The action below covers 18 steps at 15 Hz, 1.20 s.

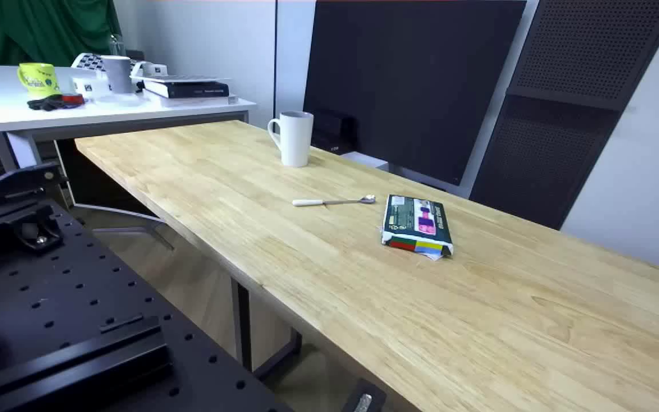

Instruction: Pick up the silver spoon from the table and put it in the mug cup

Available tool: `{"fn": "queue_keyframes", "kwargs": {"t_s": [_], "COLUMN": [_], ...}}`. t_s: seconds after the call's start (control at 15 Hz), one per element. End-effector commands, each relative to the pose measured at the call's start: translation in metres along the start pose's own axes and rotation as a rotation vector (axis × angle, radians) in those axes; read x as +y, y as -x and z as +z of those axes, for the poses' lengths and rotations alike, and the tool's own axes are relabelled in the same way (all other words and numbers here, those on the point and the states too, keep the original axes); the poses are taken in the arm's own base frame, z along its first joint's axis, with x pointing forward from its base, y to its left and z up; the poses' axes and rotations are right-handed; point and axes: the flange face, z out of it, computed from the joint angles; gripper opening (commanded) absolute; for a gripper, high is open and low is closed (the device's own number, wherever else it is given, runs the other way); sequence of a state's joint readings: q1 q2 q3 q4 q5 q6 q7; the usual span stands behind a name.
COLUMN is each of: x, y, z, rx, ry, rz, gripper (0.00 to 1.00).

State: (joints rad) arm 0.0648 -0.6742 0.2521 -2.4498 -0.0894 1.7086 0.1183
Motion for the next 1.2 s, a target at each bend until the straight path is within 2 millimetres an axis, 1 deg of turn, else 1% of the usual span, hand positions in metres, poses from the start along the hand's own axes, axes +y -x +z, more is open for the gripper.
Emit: {"fn": "queue_keyframes", "kwargs": {"t_s": [0.0,0.6,0.67,0.8,1.0,1.07,1.13], "x": [0.0,0.0,-0.027,-0.057,-0.105,-0.118,-0.127], "y": [0.0,0.0,0.017,0.034,0.03,0.03,0.028], "z": [-0.001,-0.001,-0.018,-0.029,-0.022,-0.018,-0.014], "rx": [0.0,0.001,0.061,0.144,0.208,0.239,0.267], "ry": [0.0,0.0,0.037,0.066,0.06,0.077,0.087], "rz": [0.0,0.0,0.016,0.07,0.206,0.247,0.287], "gripper": [1.0,1.0,1.0,1.0,1.0,1.0,1.0]}}
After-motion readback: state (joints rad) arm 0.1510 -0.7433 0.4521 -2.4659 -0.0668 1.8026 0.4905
